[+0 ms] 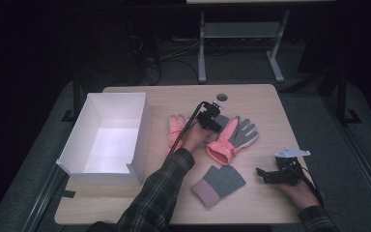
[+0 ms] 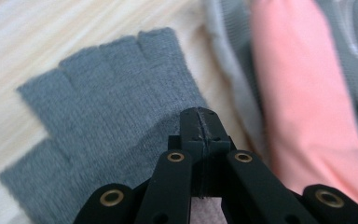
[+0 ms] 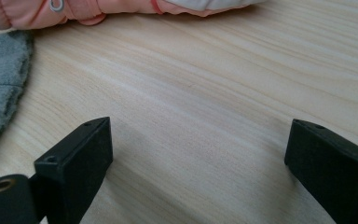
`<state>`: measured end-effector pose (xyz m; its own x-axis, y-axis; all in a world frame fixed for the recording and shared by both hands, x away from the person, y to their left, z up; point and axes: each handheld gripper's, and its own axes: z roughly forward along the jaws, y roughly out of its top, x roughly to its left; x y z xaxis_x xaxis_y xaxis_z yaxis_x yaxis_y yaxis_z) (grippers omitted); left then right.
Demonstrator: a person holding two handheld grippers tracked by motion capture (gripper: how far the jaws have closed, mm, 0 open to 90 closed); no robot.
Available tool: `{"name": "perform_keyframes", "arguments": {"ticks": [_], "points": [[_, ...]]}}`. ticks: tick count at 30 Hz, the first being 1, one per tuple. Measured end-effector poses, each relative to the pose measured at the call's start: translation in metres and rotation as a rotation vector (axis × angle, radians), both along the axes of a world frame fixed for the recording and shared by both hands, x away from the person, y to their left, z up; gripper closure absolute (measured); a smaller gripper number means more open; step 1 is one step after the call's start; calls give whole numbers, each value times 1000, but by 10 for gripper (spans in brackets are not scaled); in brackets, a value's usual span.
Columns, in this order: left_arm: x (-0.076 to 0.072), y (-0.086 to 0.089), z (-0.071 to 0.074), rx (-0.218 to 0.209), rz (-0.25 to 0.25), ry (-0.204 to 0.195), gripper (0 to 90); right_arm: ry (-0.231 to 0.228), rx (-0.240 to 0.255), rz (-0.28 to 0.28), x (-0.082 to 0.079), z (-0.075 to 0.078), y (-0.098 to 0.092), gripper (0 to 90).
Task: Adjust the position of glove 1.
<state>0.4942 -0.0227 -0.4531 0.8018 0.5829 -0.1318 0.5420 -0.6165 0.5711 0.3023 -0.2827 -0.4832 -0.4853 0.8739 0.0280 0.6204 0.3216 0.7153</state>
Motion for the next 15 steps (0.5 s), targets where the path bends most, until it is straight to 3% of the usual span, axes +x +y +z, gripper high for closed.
{"name": "perform_keyframes", "arguments": {"ticks": [1, 5, 9, 15], "points": [[-2, -3, -1, -15, 1, 3, 899, 0, 0, 0, 0, 0, 0, 71], [-6, -7, 2, 7, -20, -10, 899, 0, 0, 0, 0, 0, 0, 71], [-3, 2, 9, -21, 36, -43, 896, 1, 1, -1, 0, 0, 0, 71], [0, 17, 10, -5, 108, -58, 727, 1, 1, -1, 0, 0, 0, 71]]}}
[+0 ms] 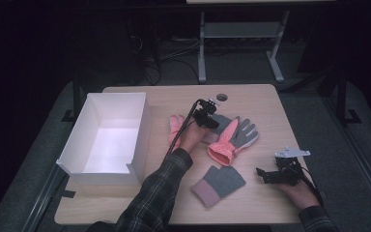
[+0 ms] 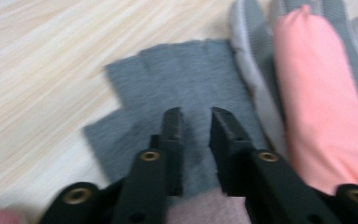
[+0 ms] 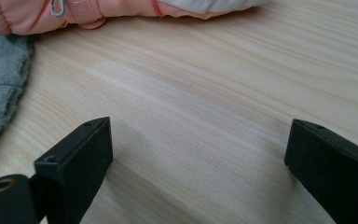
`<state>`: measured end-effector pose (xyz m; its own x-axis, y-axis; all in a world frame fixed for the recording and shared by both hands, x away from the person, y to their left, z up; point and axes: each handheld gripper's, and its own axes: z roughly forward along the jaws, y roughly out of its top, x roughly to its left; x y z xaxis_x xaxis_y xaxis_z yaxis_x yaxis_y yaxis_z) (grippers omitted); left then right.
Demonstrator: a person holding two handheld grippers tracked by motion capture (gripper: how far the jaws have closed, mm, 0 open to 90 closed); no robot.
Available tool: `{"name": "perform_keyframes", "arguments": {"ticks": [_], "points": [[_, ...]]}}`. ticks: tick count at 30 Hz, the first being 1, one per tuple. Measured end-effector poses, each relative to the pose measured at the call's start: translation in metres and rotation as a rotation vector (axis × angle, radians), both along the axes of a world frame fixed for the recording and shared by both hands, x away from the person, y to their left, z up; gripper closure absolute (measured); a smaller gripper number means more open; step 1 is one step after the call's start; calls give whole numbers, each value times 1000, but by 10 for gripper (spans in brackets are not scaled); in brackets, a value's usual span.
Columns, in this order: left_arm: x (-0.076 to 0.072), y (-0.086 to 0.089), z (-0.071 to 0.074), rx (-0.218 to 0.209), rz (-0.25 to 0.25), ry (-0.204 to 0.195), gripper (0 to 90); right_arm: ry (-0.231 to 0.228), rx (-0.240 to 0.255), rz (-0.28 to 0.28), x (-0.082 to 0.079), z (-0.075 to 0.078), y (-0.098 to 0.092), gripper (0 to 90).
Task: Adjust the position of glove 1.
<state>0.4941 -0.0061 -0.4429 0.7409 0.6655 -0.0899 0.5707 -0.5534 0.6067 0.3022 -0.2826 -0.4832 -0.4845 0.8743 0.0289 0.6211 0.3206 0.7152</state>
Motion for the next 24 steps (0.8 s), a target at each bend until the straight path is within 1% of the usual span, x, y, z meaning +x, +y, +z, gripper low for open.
{"name": "perform_keyframes", "arguments": {"ticks": [1, 5, 7, 9, 11, 12, 13, 14, 16, 20, 23, 24], "points": [[0, 1, -1, 1, 10, 4, 721, -1, -1, 0, 0, 0, 0, 71], [-2, 0, -8, 17, 4, 16, 637, 0, 1, -2, 0, 0, 0, 70], [-3, -3, -10, 35, 7, 16, 621, -1, -1, -2, 0, 0, 0, 70], [-3, -5, -11, 38, 11, 12, 627, 0, 0, -3, 0, 0, 0, 70], [-3, -6, -11, 53, 9, 7, 666, 0, 0, -4, 0, 0, 0, 70], [-3, -6, -11, 53, 12, 8, 705, 0, 0, -5, 0, 0, 1, 70], [-3, -5, -12, 44, 15, 15, 743, 0, 0, -5, 0, 0, 1, 70], [-2, -4, -11, 45, 9, 18, 783, 0, 0, -5, 0, 0, 1, 70], [-1, -3, -11, 34, 5, 27, 839, 0, -1, -6, 0, 0, 1, 70], [-2, -3, -10, 37, -5, 21, 861, 0, 0, -6, 0, 0, 1, 70], [1, 2, -8, 12, -8, 27, 866, 0, 0, -6, 0, 0, 1, 70], [1, 4, -6, 7, -6, 21, 867, 1, 0, -6, 0, 0, 1, 70]]}}
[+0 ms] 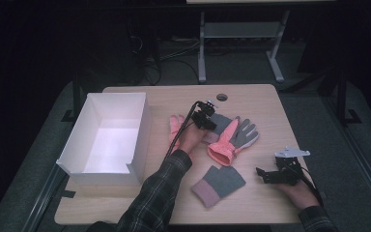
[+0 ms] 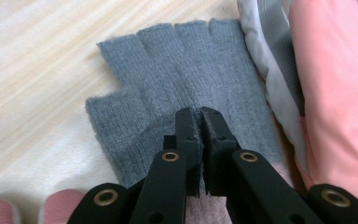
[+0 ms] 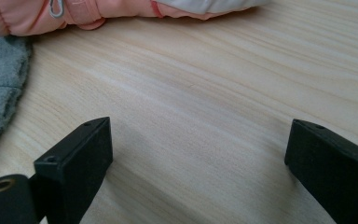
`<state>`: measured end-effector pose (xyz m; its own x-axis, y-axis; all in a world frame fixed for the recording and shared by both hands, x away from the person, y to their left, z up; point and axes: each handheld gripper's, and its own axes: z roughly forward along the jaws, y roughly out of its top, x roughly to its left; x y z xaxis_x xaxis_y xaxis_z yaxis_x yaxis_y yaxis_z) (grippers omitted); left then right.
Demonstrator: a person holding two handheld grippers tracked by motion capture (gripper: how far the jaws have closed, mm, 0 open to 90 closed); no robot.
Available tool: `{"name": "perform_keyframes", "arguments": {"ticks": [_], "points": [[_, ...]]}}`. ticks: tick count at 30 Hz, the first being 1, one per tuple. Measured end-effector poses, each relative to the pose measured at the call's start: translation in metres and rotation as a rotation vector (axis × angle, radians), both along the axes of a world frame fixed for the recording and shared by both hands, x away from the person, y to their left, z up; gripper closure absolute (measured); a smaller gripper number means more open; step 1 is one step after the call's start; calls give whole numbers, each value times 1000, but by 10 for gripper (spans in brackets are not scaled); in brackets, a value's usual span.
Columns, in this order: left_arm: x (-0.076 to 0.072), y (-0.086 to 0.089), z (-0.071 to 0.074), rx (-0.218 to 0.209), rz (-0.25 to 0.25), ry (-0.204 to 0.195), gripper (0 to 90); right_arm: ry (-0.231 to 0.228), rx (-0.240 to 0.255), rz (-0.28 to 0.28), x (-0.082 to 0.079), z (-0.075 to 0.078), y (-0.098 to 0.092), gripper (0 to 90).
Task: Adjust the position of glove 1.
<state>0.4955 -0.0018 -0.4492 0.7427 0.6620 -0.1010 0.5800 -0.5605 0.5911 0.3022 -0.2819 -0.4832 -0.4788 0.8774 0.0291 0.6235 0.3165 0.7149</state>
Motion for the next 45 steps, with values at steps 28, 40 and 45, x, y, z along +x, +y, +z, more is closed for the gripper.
{"name": "perform_keyframes", "arguments": {"ticks": [28, 40, 45], "points": [[-31, 31, 77, -163, -114, -23, 868, 0, -1, -1, 0, 0, 0, 70], [-70, 33, 94, -175, -194, 2, 868, -1, -2, -1, 0, 0, 0, 70], [-86, 36, 92, -205, -216, 24, 868, -1, -2, -1, 0, 0, 0, 70]]}}
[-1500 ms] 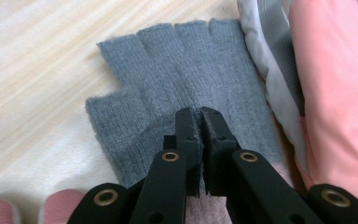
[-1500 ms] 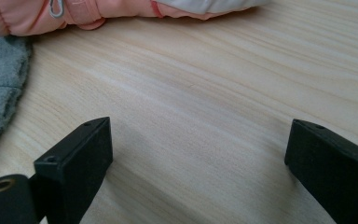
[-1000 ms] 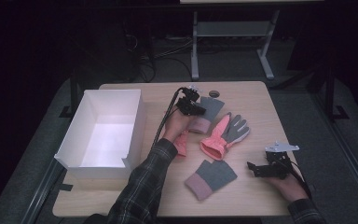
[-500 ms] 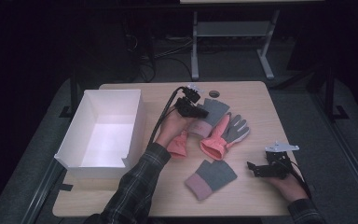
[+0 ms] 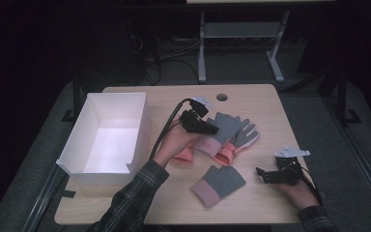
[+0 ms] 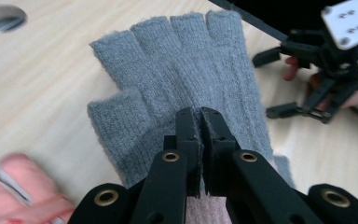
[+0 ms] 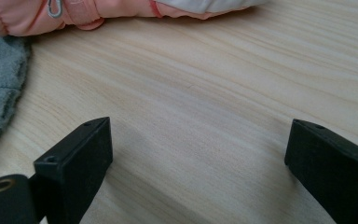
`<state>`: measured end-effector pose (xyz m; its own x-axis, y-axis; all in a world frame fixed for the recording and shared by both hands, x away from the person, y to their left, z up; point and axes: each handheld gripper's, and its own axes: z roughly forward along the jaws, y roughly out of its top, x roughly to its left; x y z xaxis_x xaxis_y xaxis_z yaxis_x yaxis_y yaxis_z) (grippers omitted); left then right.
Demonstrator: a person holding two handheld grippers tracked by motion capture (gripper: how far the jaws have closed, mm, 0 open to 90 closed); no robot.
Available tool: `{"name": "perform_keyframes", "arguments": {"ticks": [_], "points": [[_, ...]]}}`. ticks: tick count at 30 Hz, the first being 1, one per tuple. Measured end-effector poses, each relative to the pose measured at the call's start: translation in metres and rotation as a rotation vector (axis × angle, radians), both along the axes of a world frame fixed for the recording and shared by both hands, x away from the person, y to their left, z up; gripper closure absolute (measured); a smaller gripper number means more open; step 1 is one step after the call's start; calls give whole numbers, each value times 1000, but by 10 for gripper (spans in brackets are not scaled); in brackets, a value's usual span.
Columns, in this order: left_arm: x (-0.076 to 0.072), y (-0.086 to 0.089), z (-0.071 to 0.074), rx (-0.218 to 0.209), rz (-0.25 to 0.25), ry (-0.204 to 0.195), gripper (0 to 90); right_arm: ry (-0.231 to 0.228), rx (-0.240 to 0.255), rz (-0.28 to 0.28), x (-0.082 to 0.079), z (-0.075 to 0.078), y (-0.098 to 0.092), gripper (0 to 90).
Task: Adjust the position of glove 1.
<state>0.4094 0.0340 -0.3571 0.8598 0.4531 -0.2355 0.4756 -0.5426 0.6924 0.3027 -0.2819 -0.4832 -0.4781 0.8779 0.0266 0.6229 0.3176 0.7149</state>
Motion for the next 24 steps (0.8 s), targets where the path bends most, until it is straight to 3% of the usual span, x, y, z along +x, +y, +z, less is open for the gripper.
{"name": "perform_keyframes", "arguments": {"ticks": [7, 17, 24], "points": [[-28, 0, -3, 8, -37, 17, 868, 1, 1, -2, 0, 0, 0, 70], [-65, -7, -22, 64, -170, 31, 868, 2, 1, -2, 0, 0, 0, 70], [-78, -9, -37, 97, -218, 37, 867, 2, 1, -2, 0, 0, 0, 70]]}}
